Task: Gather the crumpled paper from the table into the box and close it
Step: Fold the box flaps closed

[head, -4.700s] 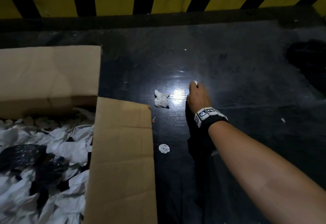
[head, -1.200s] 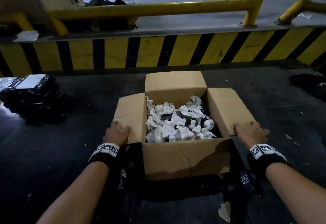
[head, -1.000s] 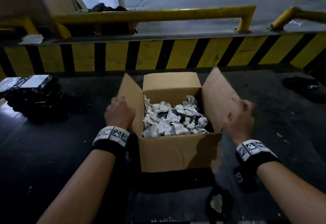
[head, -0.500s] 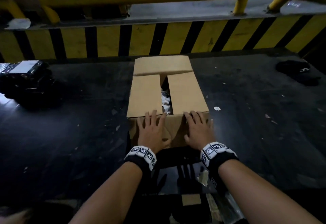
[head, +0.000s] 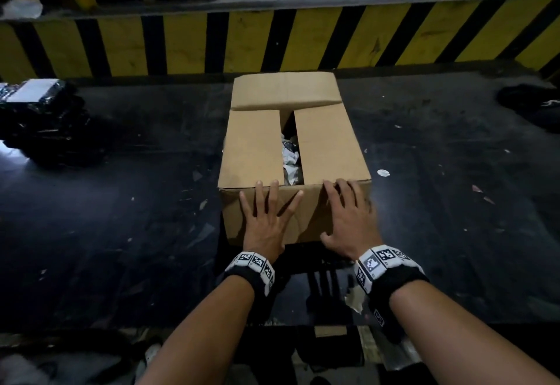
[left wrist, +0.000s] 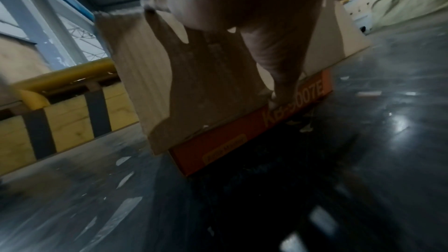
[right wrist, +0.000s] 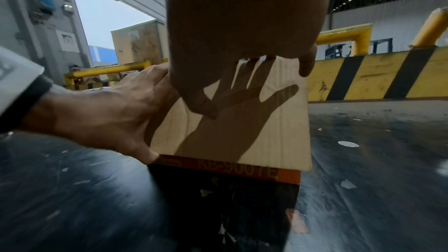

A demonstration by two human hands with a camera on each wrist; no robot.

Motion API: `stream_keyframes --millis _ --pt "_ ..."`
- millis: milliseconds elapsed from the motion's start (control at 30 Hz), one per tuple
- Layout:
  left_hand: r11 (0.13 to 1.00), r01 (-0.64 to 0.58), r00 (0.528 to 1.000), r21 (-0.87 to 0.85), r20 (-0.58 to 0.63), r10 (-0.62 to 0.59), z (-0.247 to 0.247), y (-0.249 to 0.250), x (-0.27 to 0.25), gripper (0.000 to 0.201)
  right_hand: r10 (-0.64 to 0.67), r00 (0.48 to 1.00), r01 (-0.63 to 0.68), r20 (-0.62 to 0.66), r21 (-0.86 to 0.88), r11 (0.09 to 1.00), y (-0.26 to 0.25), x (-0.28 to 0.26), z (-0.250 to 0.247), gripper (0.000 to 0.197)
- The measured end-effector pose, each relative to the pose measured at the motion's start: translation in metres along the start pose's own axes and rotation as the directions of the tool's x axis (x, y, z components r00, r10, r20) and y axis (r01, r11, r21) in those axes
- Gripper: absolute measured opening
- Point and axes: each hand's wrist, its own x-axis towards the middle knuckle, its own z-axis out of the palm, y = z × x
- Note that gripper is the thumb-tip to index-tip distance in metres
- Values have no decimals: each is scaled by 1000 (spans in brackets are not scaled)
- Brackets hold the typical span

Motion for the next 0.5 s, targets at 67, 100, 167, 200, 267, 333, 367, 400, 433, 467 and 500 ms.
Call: stream_keyframes --millis 67,100,167,200,267,333,367,400,433,467,500 --pt "1000 -13 1000 26 18 12 -11 -2 -4 142 -20 998 23 67 -43 999 1 -6 -1 130" --pt "999 -16 999 40 34 14 -18 -3 -5 144 -27 994 35 108 -66 997 1 -11 -1 136" --pt "997 -38 995 71 100 31 -32 -5 -6 151 -36 986 52 162 -96 994 -2 -20 0 142" --pt "995 -53 988 79 150 40 -39 -6 -7 153 -35 985 54 171 -106 993 -5 -23 -2 142" --pt "996 -75 963 45 264 61 -57 -10 -5 154 -21 980 48 199 -129 990 -11 -27 -11 134" --pt "997 -73 921 -32 382 80 -76 -17 3 152 -22 962 63 271 -145 987 -18 -26 -30 125" --pt "995 -77 898 -64 429 97 -88 -21 8 149 -33 950 81 310 -143 986 -20 -24 -43 118" --pt "991 -82 871 -108 475 124 -99 -27 14 145 -51 938 102 343 -133 986 -23 -20 -60 108" --pt "981 -67 842 -180 517 153 -114 -34 18 137 -71 928 122 365 -118 986 -24 -15 -77 95" --pt "966 -23 821 -256 547 164 -131 -41 22 125 -87 923 136 375 -105 985 -26 -8 -95 81" --pt "947 22 817 -322 551 168 -149 -49 25 108 -95 924 139 370 -94 986 -28 1 -112 68"
